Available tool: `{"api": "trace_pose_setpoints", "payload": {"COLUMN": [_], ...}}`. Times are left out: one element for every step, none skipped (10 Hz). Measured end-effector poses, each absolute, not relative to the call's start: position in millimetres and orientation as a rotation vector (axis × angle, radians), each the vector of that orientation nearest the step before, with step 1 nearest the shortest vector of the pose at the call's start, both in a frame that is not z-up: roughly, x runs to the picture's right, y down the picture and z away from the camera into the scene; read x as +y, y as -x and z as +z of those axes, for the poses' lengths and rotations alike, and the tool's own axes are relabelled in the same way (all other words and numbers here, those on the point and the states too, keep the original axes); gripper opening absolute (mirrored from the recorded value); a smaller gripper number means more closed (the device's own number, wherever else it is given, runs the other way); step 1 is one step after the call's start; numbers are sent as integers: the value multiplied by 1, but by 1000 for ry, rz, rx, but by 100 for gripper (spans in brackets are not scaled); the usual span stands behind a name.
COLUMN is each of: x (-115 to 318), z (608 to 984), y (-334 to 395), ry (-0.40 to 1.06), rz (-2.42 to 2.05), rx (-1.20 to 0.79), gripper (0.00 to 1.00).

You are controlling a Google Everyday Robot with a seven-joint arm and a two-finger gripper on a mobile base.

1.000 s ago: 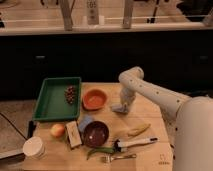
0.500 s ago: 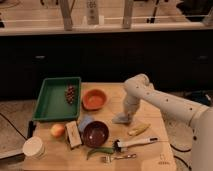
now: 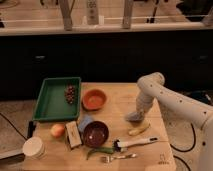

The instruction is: Wipe table surface with towel

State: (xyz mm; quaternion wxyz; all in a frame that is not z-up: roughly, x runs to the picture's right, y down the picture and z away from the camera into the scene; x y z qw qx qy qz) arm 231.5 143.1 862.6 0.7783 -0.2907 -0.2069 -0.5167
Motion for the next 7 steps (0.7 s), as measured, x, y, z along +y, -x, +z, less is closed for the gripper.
{"api": "trace_pose_setpoints", "payload": {"x": [133,124,116,106,101,100,100], "z": [872,882,893,905,911,913,915], "y": [-234,-234,-233,-225,-212,-203,-186], "ry": [624,620,617,605,596,592,580], "rz": [-1119,-1122,-1131,-1144,-1161,-1174,-1206], "rx": [-435,-429,-425,-428,-438,-448,-469], "gripper": [0,0,0,0,0,0,0]}}
